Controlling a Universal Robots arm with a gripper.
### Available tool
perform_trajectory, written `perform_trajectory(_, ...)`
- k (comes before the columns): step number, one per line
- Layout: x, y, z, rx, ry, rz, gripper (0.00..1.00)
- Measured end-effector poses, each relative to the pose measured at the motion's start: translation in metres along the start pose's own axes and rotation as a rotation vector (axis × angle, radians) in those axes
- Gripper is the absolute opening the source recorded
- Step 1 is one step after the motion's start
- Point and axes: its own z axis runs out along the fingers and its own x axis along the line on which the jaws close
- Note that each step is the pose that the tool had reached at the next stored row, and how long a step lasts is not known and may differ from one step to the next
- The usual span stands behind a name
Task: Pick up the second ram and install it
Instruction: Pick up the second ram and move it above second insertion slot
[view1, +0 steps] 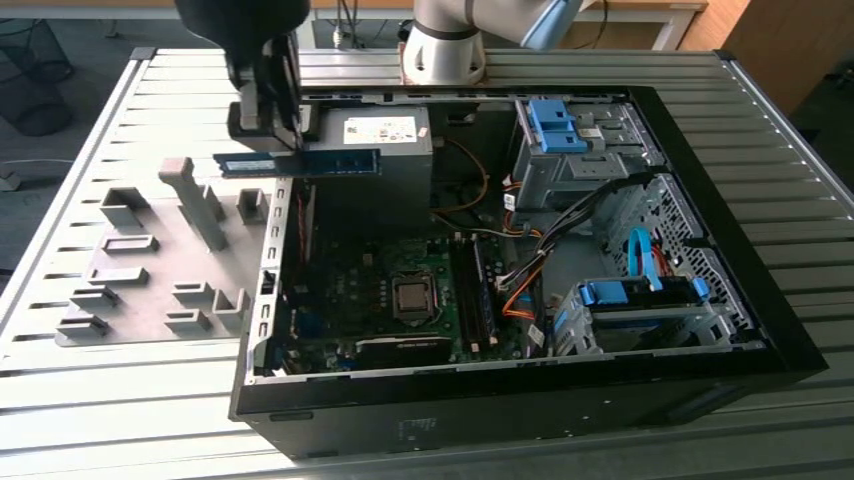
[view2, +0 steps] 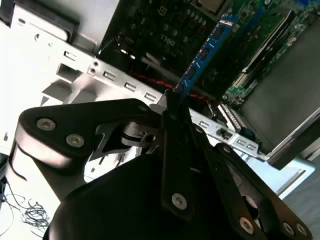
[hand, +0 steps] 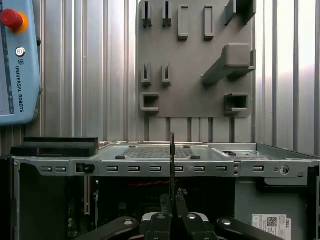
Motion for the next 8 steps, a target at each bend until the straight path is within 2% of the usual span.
perform_trajectory(8, -0.0004, -0.0243, 0.0002, 0.0000, 0.0000, 0.000, 0.14)
